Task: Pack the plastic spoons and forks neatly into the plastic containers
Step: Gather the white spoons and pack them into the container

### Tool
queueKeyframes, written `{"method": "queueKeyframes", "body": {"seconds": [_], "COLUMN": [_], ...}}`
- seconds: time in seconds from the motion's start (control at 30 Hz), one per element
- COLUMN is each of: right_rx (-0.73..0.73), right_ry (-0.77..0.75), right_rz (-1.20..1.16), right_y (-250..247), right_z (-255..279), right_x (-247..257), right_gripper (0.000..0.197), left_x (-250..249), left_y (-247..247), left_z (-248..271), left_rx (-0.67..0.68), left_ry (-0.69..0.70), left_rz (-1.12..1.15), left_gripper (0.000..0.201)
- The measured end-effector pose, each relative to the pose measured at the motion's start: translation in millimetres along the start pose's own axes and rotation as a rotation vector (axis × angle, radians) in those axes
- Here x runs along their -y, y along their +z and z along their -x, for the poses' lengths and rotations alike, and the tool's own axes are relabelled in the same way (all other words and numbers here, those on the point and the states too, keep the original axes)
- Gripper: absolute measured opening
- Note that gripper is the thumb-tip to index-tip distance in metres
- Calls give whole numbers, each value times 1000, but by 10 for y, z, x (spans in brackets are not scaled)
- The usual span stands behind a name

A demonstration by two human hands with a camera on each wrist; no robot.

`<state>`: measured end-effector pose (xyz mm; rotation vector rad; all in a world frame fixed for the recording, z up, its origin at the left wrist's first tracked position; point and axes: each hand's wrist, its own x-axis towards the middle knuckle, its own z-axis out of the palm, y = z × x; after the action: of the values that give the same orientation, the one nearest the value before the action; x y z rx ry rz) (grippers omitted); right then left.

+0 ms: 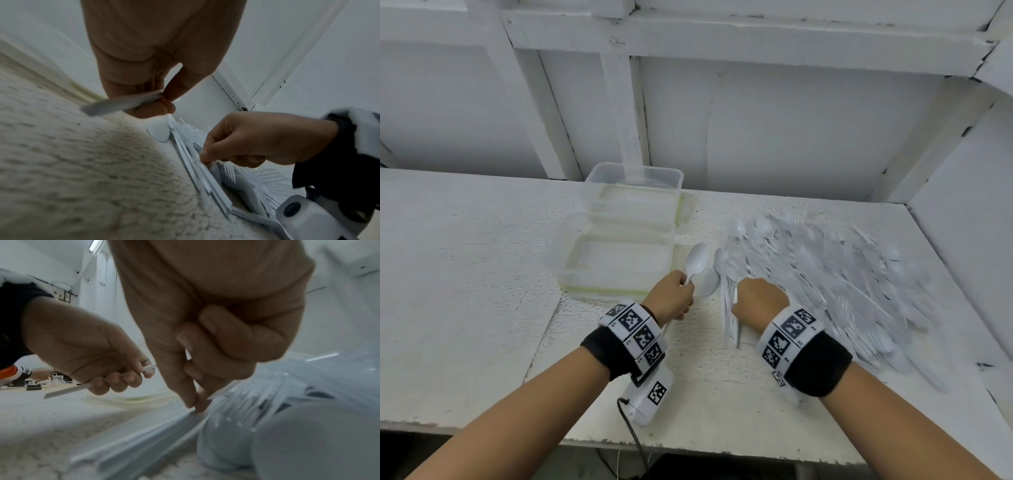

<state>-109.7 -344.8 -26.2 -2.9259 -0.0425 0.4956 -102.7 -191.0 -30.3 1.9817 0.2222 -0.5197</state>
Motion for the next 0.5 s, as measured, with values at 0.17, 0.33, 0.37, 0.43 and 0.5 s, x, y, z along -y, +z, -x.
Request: {"method": "queueKeyframes", "body": {"seconds": [0.17, 0.33, 0.37, 0.43, 0.5], "right_rx": [-41, -27, -19, -9, -2], "right_ry": [8, -9, -11, -13, 1], "right_rz": [46, 80, 93, 102, 75], "right_y": [93, 86, 77, 58, 42], "right_z": [-13, -21, -22, -19, -15], "right_x": [-63, -44, -51, -69, -69], "right_gripper": [31, 22, 26, 33, 34], "left_x": [-11, -98, -106, -112, -107], "left_y": [141, 230, 247, 273, 280], "left_z": [-55, -163, -197, -257, -304], "left_rx": [-40, -76, -74, -82, -103], "left_ry": [40, 33, 18, -11, -29], "left_rz": [-131, -320, -339, -366, -380], "left_gripper": [13, 43, 44, 43, 40]}}
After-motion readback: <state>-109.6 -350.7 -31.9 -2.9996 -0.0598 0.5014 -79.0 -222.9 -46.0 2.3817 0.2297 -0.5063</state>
